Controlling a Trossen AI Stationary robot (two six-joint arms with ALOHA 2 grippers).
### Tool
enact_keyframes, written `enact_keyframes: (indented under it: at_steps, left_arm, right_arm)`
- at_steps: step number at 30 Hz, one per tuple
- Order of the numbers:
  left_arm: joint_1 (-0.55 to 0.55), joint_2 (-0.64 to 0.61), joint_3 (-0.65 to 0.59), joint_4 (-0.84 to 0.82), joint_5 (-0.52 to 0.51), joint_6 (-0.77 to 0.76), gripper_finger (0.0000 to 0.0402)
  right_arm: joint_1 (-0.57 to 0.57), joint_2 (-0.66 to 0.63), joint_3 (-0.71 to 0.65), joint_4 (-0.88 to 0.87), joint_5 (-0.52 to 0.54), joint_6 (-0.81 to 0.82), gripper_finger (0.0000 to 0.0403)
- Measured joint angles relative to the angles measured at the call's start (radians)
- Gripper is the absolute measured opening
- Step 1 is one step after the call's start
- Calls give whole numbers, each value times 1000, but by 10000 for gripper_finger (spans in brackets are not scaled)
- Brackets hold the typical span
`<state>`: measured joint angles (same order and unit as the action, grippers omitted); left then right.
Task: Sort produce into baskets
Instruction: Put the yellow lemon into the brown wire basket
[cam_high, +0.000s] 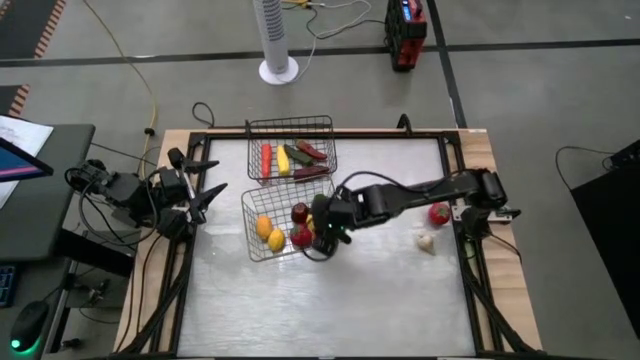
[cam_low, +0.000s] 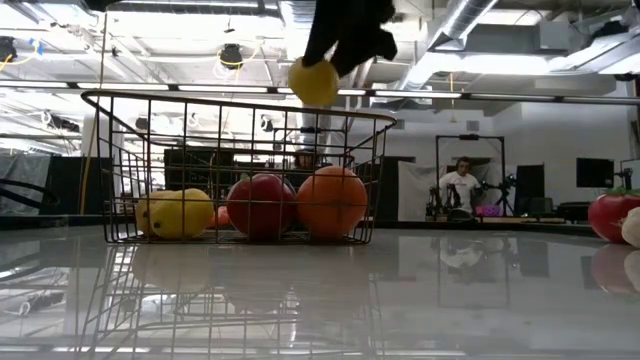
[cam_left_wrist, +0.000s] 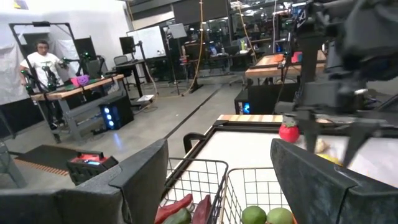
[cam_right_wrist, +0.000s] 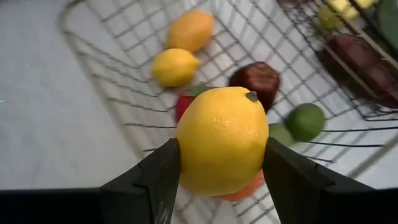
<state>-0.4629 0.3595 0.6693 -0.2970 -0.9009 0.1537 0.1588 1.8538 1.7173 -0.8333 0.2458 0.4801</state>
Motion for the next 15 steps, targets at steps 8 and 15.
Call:
enact_keyframes:
  at_steps: [8,15]
  left_arm:
    - [0,0,0,1,-1,19,272]
    - [0,0,0,1,-1,19,272]
  right_arm:
    - [-61,0,0,-72,-36,-19,286]
    - [-61,-8,0,-281,-36,59,320]
